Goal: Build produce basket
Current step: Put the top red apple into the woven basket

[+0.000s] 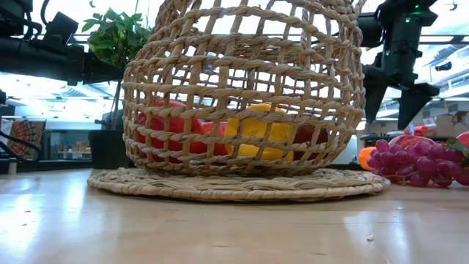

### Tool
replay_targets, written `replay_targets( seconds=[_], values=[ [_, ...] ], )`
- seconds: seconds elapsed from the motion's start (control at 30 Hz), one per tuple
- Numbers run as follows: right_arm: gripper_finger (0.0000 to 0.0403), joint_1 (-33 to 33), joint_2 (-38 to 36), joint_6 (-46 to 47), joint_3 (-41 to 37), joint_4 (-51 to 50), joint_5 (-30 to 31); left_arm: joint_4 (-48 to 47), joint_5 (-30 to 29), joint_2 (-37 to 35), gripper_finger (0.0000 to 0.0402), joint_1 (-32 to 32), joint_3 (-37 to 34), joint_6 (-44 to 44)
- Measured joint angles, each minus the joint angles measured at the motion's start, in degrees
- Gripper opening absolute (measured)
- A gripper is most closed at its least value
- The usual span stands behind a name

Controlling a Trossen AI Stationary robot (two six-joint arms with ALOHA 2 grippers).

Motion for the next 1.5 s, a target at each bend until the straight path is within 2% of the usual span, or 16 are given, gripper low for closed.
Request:
replay_targets(
  seconds=[0.13,0.4,0.67,1.1,1.5],
  values=[
    [0.04,0.8,-1.18,-0.08,-2.6,3.63,0.18,-0.02,0.0,0.0,0.0388,0.0,0.0,0.0],
    [0.04,2.1,-2.7,-4.81,-2.83,3.58,1.49,0.0,-0.02,0.01,0.0388,0.0,0.0,0.0],
    [0.04,1.28,-2.67,-5.49,-2.83,2.43,1.93,-0.02,-0.02,0.02,0.0388,0.0,0.0,0.0],
    [0.04,9.67,-2.23,6.01,-11.05,5.18,1.61,-0.02,0.0,0.02,0.0388,0.0,0.0,0.0],
    [0.04,11.58,-2.3,13.33,-16.27,8.87,-5.45,-0.02,-0.02,0.0,0.0388,0.0,0.0,0.0]
  ],
)
